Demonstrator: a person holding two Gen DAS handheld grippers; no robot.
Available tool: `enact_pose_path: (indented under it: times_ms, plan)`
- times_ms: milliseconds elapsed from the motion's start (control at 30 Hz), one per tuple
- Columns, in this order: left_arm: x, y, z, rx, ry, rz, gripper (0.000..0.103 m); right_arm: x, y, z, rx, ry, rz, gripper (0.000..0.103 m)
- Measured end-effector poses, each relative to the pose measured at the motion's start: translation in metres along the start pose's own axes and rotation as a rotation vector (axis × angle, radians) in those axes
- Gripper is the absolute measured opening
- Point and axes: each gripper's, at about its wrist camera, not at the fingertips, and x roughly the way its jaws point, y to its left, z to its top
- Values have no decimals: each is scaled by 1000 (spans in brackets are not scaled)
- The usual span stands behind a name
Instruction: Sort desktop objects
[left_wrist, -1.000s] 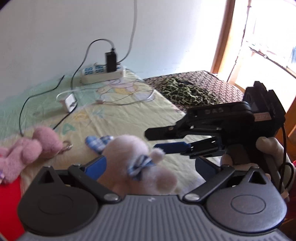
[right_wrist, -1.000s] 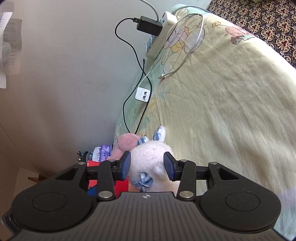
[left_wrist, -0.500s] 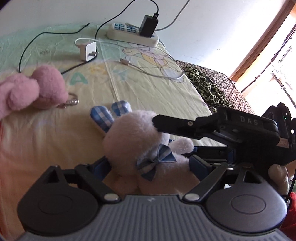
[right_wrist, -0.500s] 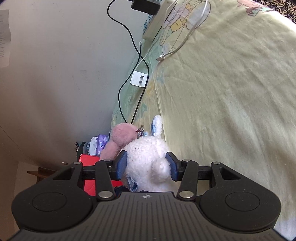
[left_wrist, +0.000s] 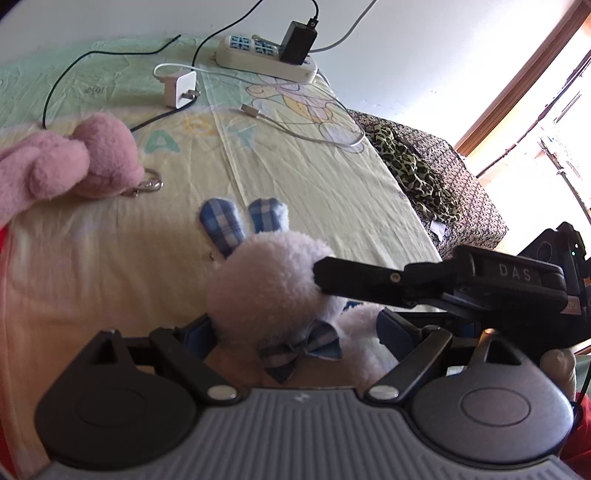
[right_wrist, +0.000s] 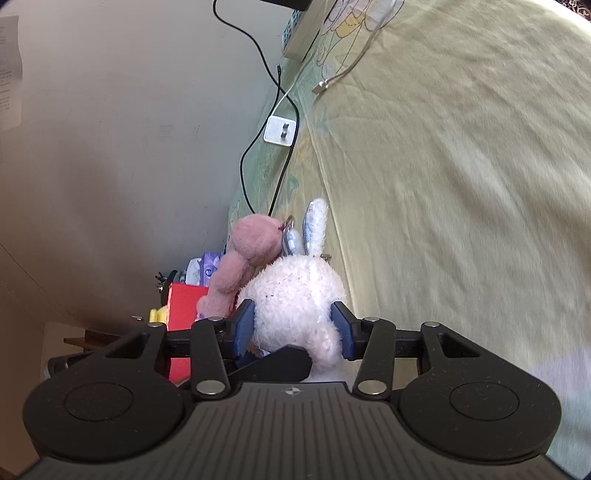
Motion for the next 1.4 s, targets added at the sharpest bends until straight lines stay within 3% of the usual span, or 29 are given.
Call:
enact_pose_path:
  times_ms: [467, 633, 1200, 1400]
  plan:
    - [-43, 4, -31, 80, -48, 68, 90, 9, 23, -48, -22, 71, 23, 48]
    - [-61, 15, -40, 88, -61, 43, 90, 15, 37, -66, -39, 47, 14, 48]
    - [-176, 49, -55, 325, -216, -168, 91, 8, 136, -171, -152, -269, 36, 48]
    - [-221, 66, -58, 383, -303, -197, 91, 20, 170, -194, -226, -337, 83, 49]
